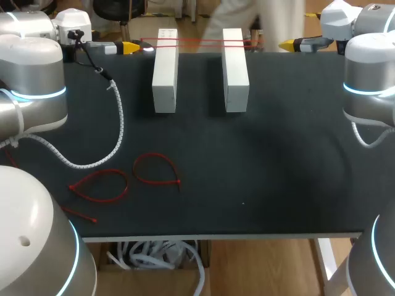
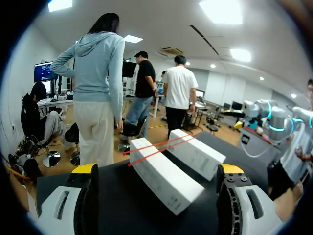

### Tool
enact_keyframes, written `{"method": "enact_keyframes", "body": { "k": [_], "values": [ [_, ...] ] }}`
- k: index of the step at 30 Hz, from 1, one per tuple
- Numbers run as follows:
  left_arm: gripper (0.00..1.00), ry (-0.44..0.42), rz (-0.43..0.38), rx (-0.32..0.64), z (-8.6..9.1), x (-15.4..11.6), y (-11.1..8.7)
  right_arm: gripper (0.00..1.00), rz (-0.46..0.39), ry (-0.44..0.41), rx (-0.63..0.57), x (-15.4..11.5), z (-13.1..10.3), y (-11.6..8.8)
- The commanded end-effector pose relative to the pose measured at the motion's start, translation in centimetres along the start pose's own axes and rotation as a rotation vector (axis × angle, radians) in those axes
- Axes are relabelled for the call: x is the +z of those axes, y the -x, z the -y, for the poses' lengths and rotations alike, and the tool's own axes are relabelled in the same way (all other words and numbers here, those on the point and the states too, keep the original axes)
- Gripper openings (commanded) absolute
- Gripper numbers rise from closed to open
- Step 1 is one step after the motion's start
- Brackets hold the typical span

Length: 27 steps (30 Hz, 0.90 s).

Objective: Grab the tape and strap the tape.

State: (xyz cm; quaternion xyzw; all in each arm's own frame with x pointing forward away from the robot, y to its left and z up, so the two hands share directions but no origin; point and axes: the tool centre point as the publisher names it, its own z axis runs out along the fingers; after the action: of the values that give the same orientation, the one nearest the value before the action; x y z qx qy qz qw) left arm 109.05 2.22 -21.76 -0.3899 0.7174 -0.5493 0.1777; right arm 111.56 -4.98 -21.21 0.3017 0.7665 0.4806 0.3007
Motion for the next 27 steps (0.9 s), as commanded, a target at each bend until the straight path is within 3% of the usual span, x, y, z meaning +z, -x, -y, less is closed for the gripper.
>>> {"method": "enact_keyframes", "body": {
  "k": [1,16,19,22,27],
  "values": [
    [1.0,-0.001,0.001,0.001,0.0,0.0,0.0,1.0,0.002,0.01,-0.001,0.0,0.2,-0.1],
    [1.0,-0.001,-0.011,0.027,-0.1,0.1,0.0,1.0,0.002,0.01,-0.001,0.0,0.2,-0.1],
    [1.0,0.024,-0.072,0.07,0.3,0.4,0.0,1.0,0.002,0.01,-0.001,0.0,0.2,-0.1],
    [1.0,0.038,-0.182,0.125,0.1,0.9,0.3,1.0,0.002,0.01,-0.001,0.0,0.2,-0.1],
    [1.0,0.01,-0.334,0.2,-0.3,1.6,1.2,1.0,0.002,0.01,-0.001,0.0,0.2,-0.1]
  ]
}}
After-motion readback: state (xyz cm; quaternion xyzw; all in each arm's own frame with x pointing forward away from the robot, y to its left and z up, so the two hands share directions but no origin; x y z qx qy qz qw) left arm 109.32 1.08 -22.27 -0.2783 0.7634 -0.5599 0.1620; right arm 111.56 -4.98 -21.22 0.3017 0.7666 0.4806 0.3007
